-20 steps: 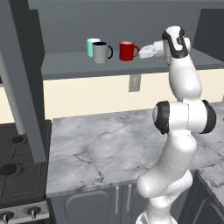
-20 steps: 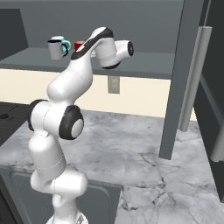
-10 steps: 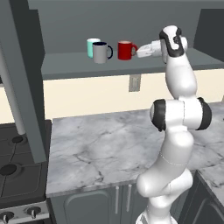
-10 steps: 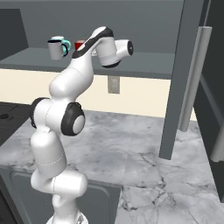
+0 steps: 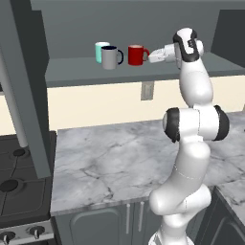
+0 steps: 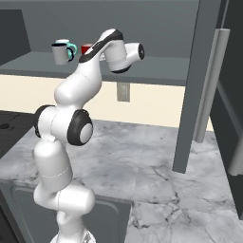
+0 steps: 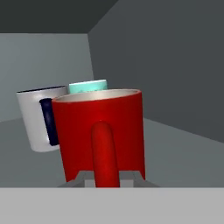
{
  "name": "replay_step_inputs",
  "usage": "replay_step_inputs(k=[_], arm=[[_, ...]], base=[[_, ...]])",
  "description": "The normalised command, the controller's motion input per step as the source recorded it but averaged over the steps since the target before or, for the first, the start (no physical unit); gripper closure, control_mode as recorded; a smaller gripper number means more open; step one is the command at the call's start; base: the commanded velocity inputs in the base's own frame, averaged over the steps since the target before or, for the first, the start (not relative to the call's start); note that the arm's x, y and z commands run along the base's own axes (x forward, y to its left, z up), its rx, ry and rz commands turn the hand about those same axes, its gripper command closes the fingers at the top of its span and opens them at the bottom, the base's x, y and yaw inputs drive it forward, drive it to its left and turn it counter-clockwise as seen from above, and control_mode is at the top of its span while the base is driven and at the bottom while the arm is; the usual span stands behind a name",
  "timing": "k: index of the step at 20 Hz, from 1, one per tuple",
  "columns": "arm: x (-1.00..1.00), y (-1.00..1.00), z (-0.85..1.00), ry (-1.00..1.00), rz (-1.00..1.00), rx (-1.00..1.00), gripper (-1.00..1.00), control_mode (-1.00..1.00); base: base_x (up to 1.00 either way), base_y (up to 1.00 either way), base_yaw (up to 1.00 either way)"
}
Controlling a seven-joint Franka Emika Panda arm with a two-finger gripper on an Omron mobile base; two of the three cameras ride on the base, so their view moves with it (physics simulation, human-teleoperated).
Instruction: Pick the mug on the counter and place it in the cabinet with the handle facing the right, like the mugs already inside.
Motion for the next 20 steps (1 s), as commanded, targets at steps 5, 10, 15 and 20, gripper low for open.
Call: replay_step_inputs(k=[5,10,15,20], arm=[[0.05,0.11,-0.16,0.0,0.0,-0.01,1.0,-1.0],[0.04,0.12,-0.21,0.0,0.0,-0.01,1.0,-1.0],[0.01,0.04,-0.27,0.0,0.0,-0.01,1.0,-1.0],[0.04,0.0,-0.28,0.0,0.0,-0.01,1.0,-1.0]], base=[[0.0,0.0,0.0],[0.0,0.0,0.0],[0.0,0.0,0.0],[0.0,0.0,0.0]])
